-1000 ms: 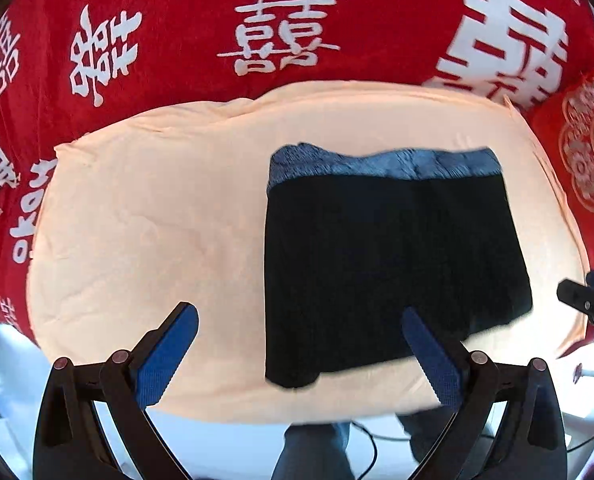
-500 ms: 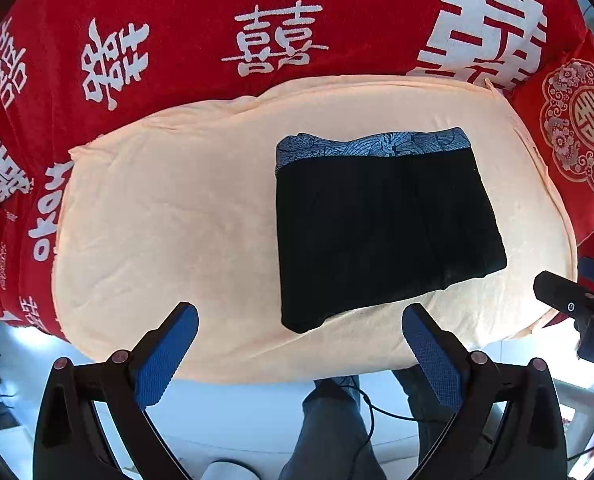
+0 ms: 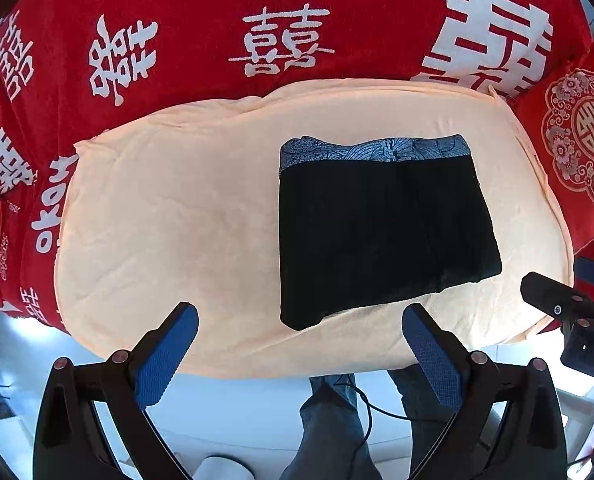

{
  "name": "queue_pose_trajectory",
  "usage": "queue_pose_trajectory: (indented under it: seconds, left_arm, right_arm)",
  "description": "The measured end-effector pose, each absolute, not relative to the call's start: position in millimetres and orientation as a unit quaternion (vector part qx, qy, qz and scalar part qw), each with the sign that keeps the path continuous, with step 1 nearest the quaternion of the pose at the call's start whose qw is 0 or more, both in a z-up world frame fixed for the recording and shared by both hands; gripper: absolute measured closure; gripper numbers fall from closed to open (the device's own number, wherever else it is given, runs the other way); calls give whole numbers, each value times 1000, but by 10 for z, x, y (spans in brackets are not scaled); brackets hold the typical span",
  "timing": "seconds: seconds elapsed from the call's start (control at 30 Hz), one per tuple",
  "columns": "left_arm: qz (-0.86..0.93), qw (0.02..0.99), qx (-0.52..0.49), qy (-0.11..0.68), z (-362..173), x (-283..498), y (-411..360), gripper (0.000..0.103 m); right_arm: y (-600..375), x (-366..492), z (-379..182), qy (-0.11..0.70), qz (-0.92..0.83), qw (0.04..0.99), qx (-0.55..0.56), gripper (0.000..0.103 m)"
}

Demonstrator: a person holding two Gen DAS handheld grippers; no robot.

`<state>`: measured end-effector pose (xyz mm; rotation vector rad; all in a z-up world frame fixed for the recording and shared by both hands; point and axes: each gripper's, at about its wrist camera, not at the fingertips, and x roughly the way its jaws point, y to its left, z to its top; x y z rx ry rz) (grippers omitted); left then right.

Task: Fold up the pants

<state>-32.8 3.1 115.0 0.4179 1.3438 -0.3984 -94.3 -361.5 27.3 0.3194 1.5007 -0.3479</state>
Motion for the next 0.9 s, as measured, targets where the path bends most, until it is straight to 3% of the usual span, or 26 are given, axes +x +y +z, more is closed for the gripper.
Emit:
queue_pose_trajectory:
  seconds: [0.9]
  left_arm:
    - [-195, 749, 197, 602, 1243, -395, -14, 1]
  right_arm:
    - [-3508, -1011, 362, 667, -169, 713, 134, 13]
